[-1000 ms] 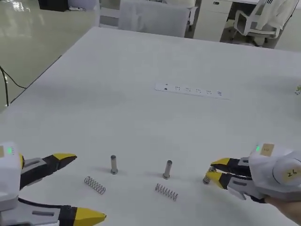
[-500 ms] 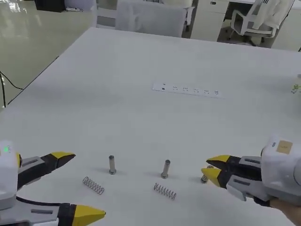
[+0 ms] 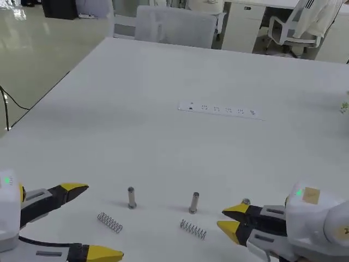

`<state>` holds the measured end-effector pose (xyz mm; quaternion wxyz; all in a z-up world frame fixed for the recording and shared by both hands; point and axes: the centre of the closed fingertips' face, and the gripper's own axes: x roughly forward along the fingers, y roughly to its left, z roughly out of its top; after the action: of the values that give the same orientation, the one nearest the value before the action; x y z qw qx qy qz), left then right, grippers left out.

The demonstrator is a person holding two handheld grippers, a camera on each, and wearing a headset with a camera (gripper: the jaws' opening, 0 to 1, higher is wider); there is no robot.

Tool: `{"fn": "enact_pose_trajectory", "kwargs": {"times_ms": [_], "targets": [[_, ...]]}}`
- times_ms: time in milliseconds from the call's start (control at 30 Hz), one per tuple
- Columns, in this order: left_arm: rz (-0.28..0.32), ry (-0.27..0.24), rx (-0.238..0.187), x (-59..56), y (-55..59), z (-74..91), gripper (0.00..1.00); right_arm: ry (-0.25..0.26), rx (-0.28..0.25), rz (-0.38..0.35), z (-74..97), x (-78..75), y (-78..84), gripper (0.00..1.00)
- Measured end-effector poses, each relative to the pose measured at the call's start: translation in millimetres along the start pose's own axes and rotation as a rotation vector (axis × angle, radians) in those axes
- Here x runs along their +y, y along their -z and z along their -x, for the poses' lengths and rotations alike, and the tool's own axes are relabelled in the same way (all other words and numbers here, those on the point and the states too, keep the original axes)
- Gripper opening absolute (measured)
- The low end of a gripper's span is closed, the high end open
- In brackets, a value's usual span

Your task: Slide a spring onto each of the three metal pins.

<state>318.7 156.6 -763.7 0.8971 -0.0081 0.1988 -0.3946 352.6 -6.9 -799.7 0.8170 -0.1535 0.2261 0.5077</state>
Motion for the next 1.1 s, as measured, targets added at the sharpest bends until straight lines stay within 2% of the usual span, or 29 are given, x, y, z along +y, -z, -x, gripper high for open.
{"fn": "enact_pose_trajectory", "kwargs": {"times_ms": [133,333,500,667,767,900,1100], "targets": [[-0.006,-0.001,-0.005,-0.1,-3.0,-0.1,0.91,-0.021,0.015,0.007,-10.8,7.0,1.3,0.1],[-0.004,0.001,-0.005,-0.6,-1.3,2.5,0.91,-0.037,0.02,0.009,-20.0,11.9,-0.5,0.11],[-0.004,0.0,0.005,-2.0,1.4,4.1,0.9,-0.037,0.052,0.023,-27.8,10.9,9.8,0.11],[0.015,0.007,-0.013,-4.9,-0.6,5.1,0.9,-0.034,0.08,0.02,-34.9,10.6,21.1,0.12],[0.013,0.006,-0.009,-5.4,0.7,5.5,0.89,-0.035,0.097,0.033,-38.3,12.0,26.4,0.12],[0.015,0.013,-0.005,-8.4,3.3,5.4,0.88,-0.039,0.113,0.057,-42.9,12.3,30.3,0.15],[0.014,0.027,0.005,-11.9,6.0,5.1,0.87,-0.045,0.119,0.04,-46.8,8.5,34.4,0.12]]}}
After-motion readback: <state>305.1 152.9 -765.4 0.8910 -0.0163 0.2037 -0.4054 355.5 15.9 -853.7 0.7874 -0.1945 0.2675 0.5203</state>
